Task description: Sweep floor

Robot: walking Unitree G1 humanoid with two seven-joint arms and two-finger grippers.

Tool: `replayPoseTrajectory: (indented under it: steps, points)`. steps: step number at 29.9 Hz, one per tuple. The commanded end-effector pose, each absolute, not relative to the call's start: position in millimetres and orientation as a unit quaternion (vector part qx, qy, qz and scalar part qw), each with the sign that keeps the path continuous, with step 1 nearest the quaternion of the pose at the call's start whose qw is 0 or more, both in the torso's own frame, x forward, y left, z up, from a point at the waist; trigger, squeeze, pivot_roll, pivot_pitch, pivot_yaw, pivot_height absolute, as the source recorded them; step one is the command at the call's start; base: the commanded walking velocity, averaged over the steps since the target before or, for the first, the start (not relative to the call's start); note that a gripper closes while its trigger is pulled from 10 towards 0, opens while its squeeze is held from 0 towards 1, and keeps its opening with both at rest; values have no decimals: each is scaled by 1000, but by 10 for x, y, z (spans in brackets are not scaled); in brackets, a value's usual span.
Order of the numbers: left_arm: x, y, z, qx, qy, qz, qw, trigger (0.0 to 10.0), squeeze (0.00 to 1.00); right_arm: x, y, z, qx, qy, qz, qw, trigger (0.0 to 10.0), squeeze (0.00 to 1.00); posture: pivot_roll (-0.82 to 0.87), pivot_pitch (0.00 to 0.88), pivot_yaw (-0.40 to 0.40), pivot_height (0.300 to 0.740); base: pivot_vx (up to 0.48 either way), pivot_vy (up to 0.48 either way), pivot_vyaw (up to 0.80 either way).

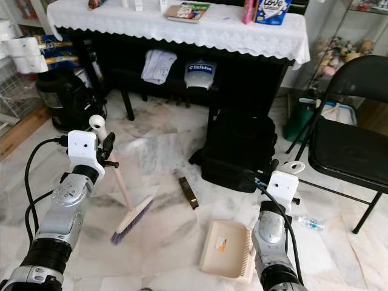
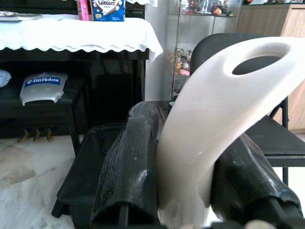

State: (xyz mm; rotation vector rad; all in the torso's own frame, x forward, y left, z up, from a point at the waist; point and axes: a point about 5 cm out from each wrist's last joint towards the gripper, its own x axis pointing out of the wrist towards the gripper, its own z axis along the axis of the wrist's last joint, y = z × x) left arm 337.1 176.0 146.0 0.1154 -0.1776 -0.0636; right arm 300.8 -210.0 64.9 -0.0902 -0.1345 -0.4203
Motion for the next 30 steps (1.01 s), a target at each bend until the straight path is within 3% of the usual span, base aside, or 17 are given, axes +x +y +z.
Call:
replayPoseTrajectory:
  steps: [1, 8, 16, 30]
  points:
    - [3392, 1730, 1602, 58, -123, -37, 990, 10000, 0, 3028, -2121, 705, -44, -78, -210, 974, 10000, 0, 69, 96, 11, 740, 0, 0, 0]
    - [3383, 1745, 1586, 51, -119, -33, 991, 10000, 0, 3034, -2118, 695, -38, -72, -210, 974, 10000, 0, 70, 92, 10, 740, 0, 35, -63]
    - [3385, 1752, 1577, 51, -118, -33, 991, 10000, 0, 3037, -2117, 705, -38, -75, -209, 974, 10000, 0, 70, 82, 11, 740, 0, 462, -773]
    - [3390, 1765, 1608, 53, -126, -31, 990, 10000, 0, 3040, -2100, 717, -43, -80, -208, 974, 10000, 0, 69, 57, 15, 740, 0, 446, 0]
